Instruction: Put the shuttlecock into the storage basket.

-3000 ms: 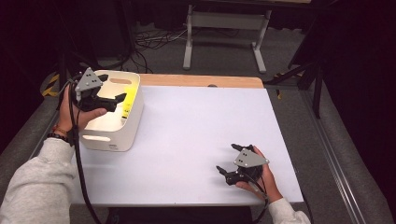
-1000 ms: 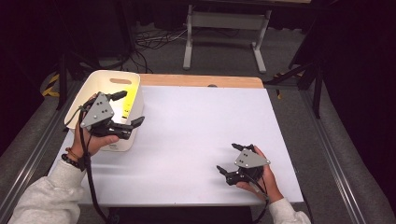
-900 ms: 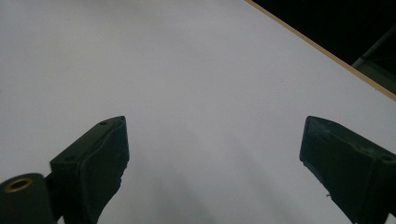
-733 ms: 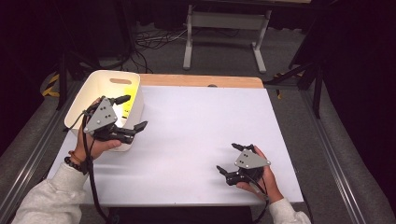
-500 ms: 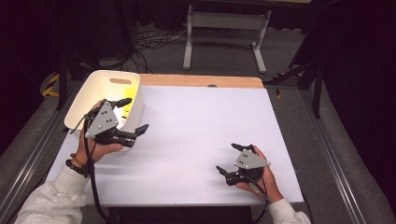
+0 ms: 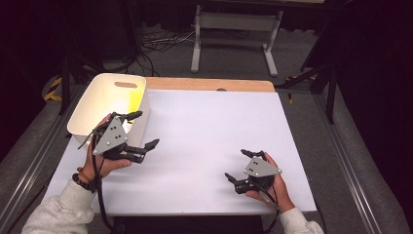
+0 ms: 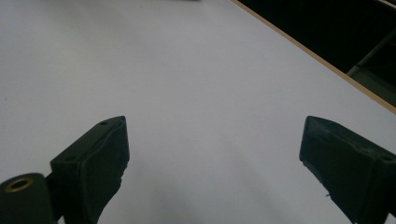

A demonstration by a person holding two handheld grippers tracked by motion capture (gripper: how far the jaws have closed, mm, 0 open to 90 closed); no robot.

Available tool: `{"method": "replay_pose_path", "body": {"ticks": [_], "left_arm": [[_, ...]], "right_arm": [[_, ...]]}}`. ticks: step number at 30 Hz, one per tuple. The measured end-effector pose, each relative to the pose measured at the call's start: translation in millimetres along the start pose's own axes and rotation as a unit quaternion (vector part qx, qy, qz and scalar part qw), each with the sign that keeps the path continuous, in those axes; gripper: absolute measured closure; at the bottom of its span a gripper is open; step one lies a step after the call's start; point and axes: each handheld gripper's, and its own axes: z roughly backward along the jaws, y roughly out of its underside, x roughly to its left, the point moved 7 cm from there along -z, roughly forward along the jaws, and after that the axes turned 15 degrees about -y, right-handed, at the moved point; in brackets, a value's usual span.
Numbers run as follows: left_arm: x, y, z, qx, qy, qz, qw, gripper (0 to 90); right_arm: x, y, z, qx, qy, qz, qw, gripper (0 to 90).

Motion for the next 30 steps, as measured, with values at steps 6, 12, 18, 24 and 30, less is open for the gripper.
{"method": "replay_pose_path", "body": {"ticks": [6, 12, 18, 24, 30], "left_arm": [[-9.0, 6.8, -1.2, 0.003, 0.004, -0.006, 1.0, 9.0], [-18.7, 14.0, -1.8, 0.007, 0.01, -0.016, 0.9998, 8.7], [-29.1, 24.3, -2.4, 0.011, 0.017, -0.017, 0.9996, 8.7], [-38.6, 36.0, -3.4, 0.019, 0.024, -0.025, 0.9992, 8.7], [-46.5, 47.3, -4.2, 0.027, 0.024, -0.037, 0.9987, 8.9]], "right_arm": [[0.6, -1.3, 0.7, -0.002, 0.001, 0.002, 1.0, 8.9], [1.3, -2.2, 1.0, -0.004, 0.002, 0.001, 1.0, 8.8], [2.0, -2.7, 1.2, -0.005, 0.002, 0.002, 1.0, 8.7], [3.7, -4.3, 0.8, -0.006, 0.002, 0.005, 1.0, 8.7], [5.5, -6.3, 1.4, -0.01, 0.003, 0.005, 0.9999, 8.4]]}}
